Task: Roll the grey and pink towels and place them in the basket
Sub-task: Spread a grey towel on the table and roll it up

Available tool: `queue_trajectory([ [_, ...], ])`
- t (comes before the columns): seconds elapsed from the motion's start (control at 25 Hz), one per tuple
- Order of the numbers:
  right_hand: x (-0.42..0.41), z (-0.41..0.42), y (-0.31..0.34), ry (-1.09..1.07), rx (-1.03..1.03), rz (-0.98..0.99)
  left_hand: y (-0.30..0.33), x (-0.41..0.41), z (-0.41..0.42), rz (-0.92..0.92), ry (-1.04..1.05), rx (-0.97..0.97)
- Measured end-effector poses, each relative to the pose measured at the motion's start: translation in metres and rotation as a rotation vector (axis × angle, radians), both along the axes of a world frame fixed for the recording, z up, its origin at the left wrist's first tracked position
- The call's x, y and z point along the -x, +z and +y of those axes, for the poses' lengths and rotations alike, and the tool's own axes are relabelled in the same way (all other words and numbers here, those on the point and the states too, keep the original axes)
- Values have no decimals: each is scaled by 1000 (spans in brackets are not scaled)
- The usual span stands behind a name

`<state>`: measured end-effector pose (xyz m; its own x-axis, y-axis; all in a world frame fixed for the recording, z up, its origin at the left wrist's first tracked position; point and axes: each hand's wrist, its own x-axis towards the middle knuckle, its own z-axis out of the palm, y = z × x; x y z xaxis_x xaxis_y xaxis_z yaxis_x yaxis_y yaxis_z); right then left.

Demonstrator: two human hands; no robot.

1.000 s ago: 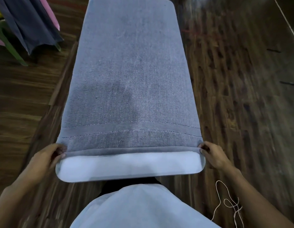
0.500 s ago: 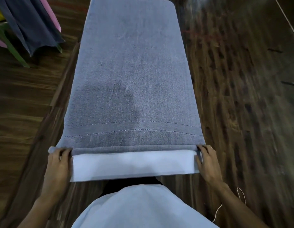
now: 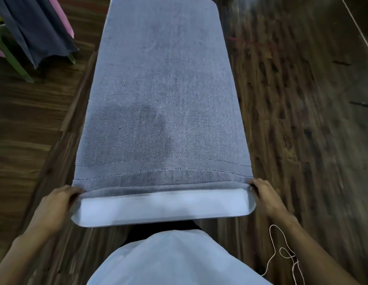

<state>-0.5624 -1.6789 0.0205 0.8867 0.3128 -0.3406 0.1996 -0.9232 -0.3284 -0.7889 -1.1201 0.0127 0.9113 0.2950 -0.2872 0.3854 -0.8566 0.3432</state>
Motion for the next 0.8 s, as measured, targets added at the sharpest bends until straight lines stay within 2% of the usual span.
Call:
queue_trajectory([
  [0.12, -15, 11, 2, -213, -187, 40, 5, -25, 10, 23, 258, 199],
  [0.2, -22, 20, -4, -322, -223, -49, 9, -38, 7, -54, 345, 221],
  [0.32, -9, 26, -14, -248, -33, -225, 6, -31, -5, -169, 291, 43],
  [0.4, 9, 27, -16, -181, 3, -282, 1, -16, -20, -212, 178, -166],
  [0.44, 16, 26, -18, -153, 0, -307, -1, -9, -32, -235, 132, -212],
  [0.56, 21, 25, -21, -70, 37, -366, -4, -2, -62, -225, 201, -137],
  [0.6, 17, 26, -22, -70, 41, -360, -10, -5, -60, -217, 163, -207],
  [0.72, 3, 31, -22, -127, 60, -287, -18, -11, -45, -187, 218, -37],
  [0.8, -1, 32, -21, -164, 59, -249, -19, -12, -31, -168, 172, -33],
])
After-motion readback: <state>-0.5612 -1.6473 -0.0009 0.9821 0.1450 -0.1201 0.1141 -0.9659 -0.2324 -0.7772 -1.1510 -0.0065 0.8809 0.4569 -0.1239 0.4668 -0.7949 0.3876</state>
